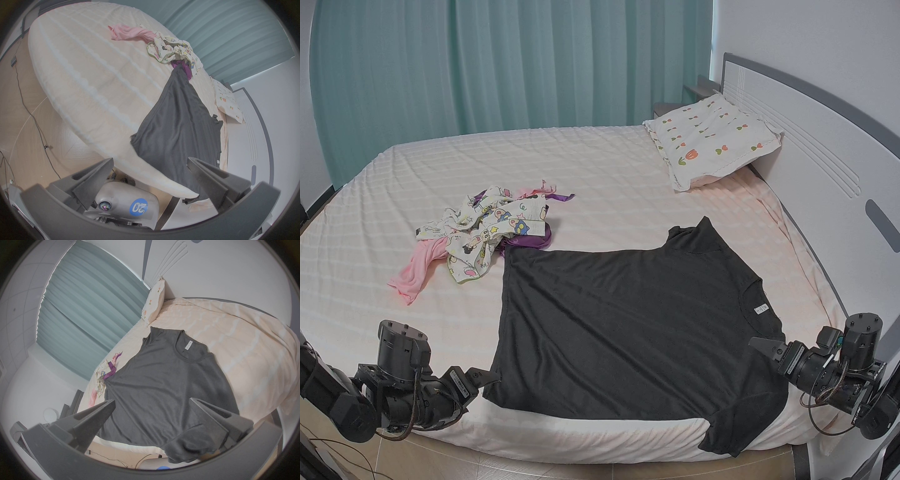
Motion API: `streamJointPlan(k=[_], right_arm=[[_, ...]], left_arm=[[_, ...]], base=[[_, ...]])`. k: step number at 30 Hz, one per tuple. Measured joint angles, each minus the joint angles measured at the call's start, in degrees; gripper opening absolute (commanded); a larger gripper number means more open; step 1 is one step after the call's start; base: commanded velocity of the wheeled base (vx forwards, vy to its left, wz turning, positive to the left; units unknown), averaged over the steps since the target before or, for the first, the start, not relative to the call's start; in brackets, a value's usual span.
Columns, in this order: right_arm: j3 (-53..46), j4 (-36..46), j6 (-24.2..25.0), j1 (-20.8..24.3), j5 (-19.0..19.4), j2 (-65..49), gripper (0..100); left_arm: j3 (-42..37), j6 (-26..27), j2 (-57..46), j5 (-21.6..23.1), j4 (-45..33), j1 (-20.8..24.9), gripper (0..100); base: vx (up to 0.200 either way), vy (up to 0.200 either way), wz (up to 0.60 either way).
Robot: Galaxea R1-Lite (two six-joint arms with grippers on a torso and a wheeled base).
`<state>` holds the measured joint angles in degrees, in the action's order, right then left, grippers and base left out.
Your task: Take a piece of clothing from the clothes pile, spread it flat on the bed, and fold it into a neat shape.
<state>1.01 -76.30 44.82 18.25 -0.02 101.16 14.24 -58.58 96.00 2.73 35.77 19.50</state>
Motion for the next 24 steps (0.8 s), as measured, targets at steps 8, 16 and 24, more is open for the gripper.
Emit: streamJointPlan(k=[8,16,24], right_arm=[[0.0,-1.7,-4.0,-0.7,2.0,5.1,100],[0.0,-2.7,-4.0,-2.3,4.4,7.9,100],[0.0,-2.9,-4.0,-4.2,5.8,8.6,100]], left_arm=[[0.3,-0.3,1.3,-1.0,1.4,0.7,100],[2.1,-0.6,8.8,-5.1,7.8,1.7,100],[4.8,-0.8,16.0,-7.1,11.2,3.3,100]], base=[[0.000,0.000,0.00],[0.000,0.000,0.00],[0.000,0.000,0.00]])
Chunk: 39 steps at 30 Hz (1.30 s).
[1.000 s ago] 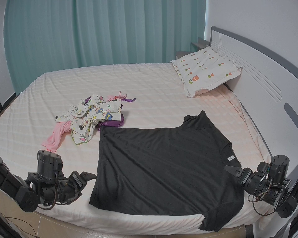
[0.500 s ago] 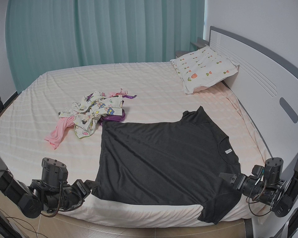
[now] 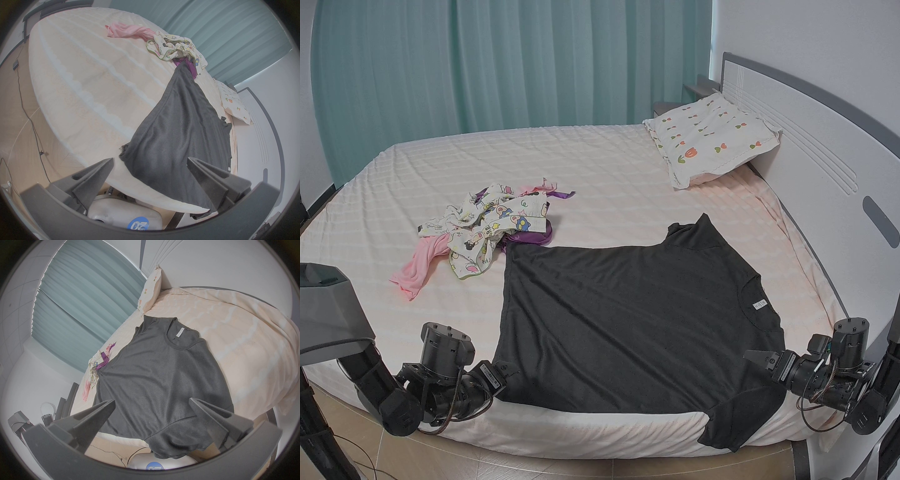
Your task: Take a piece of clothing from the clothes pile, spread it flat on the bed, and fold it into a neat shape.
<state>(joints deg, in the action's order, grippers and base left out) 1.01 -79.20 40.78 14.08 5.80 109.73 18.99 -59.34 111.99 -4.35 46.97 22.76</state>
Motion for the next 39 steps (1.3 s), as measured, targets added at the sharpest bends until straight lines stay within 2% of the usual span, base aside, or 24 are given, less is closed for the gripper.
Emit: streamJointPlan(k=[7,8,17,29,39], right_arm=[[0.0,0.0,0.0,-0.2,0.0,0.1,100],[0.0,0.0,0.0,-0.2,-0.1,0.1,100],[0.0,0.0,0.0,-0.3,-0.5,0.1,100],[0.0,0.5,-0.7,-3.1,-0.8,0.5,100],[0.0,0.1,-2.4,-5.0,-0.7,3.6,100]], left_arm=[[2.9,-0.2,3.5,-0.2,0.1,0.0,100],[3.0,-0.2,3.9,-0.2,0.1,0.0,0],[2.1,0.0,6.0,-0.4,-0.5,-0.6,0],[-3.4,0.2,1.5,-0.7,-1.4,-2.6,0],[-6.8,2.8,-1.6,-0.7,-2.1,-6.3,0]], base=[[0.000,0.000,0.00],[0.000,0.000,0.00],[0.000,0.000,0.00],[0.000,0.000,0.00],[0.000,0.000,0.00]])
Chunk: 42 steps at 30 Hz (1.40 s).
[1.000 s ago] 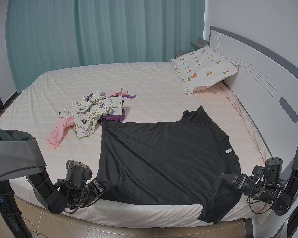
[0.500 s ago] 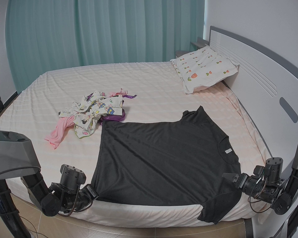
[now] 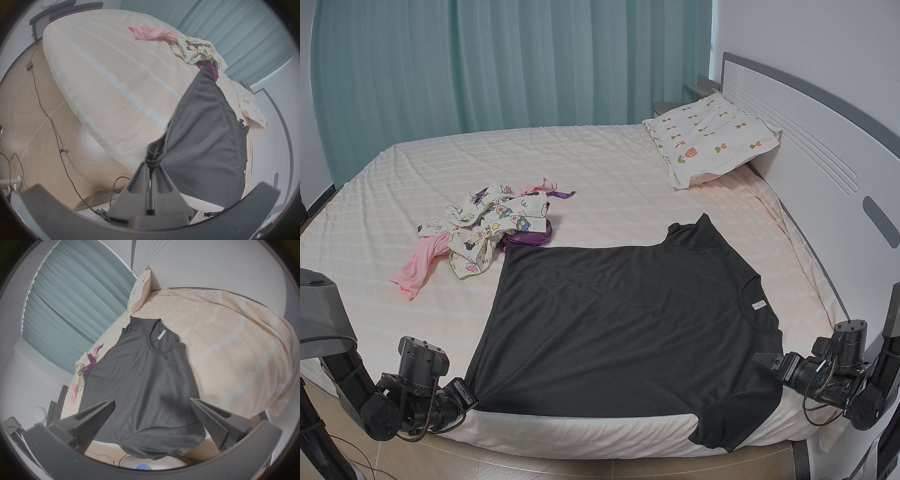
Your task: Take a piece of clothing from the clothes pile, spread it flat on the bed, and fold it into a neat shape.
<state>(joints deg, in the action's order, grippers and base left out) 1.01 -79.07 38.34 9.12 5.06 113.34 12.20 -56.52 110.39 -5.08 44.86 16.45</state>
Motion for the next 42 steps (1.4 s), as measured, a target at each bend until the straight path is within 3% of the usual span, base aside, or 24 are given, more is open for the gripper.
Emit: streamJointPlan(k=[6,15,22,30,31,42], right_arm=[[0.0,-1.3,-1.6,-0.5,0.2,3.0,100],[0.1,-9.8,-4.6,-1.3,0.3,9.4,100],[0.0,-9.9,-6.8,-4.4,0.5,10.9,100],[0.0,-9.9,-6.6,-5.0,3.0,11.5,100],[0.0,-9.9,-6.6,-5.0,3.3,11.8,0],[4.3,-9.9,-6.1,-6.6,6.6,12.3,0]], left_arm=[[-0.9,0.5,-0.9,0.0,-0.2,-1.1,0],[0.0,0.5,-1.2,0.2,0.0,-1.3,0],[0.2,0.4,-1.3,0.4,0.3,-1.3,0],[0.4,0.2,-1.3,0.6,0.7,-1.2,0],[0.4,0.2,-1.3,0.7,0.8,-1.2,0],[0.9,-0.2,-2.5,0.5,4.0,-1.6,0]], base=[[0.000,0.000,0.00],[0.000,0.000,0.00],[0.000,0.000,0.00],[0.000,0.000,0.00],[0.000,0.000,0.00],[0.000,0.000,0.00]])
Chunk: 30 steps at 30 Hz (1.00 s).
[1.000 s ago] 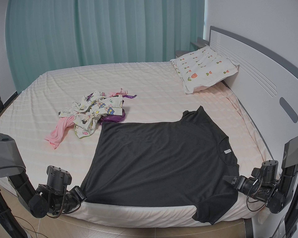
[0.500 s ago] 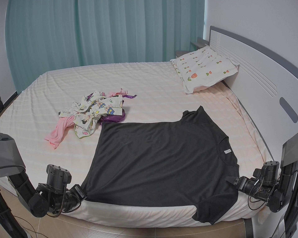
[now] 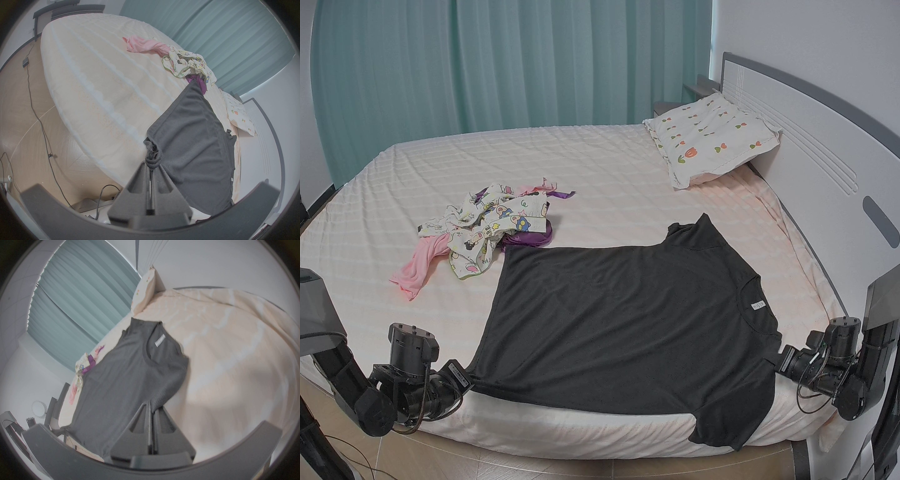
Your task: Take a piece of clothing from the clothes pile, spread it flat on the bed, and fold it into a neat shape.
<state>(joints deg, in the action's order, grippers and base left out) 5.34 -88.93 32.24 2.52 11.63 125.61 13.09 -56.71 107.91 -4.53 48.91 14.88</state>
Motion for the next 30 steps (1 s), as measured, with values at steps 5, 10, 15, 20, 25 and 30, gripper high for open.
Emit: streamJointPlan(k=[5,10,15,20,25,30], right_arm=[[5.9,0.0,0.1,-1.7,1.6,-0.8,0],[12.4,0.0,0.1,-2.0,3.5,-0.2,0],[17.6,1.4,0.1,-0.9,5.0,2.7,100],[19.6,1.2,0.1,-0.3,5.3,5.4,100],[17.1,1.6,0.2,-1.8,5.4,3.8,100],[11.5,1.6,0.5,-4.2,5.3,0.1,100]], left_arm=[[1.0,0.0,-0.6,-0.1,0.2,-0.6,0],[2.6,-0.6,-0.7,-0.1,0.3,-1.1,0],[3.9,-3.1,-0.2,0.3,1.0,-1.3,0],[4.4,-3.5,0.7,0.5,2.0,-1.4,0],[4.4,-3.8,1.3,0.5,2.2,-1.5,0],[4.2,-4.5,1.6,0.6,2.4,-1.5,0]], base=[[0.000,0.000,0.00],[0.000,0.000,0.00],[0.000,0.000,0.00],[0.000,0.000,0.00],[0.000,0.000,0.00],[0.000,0.000,0.00]])
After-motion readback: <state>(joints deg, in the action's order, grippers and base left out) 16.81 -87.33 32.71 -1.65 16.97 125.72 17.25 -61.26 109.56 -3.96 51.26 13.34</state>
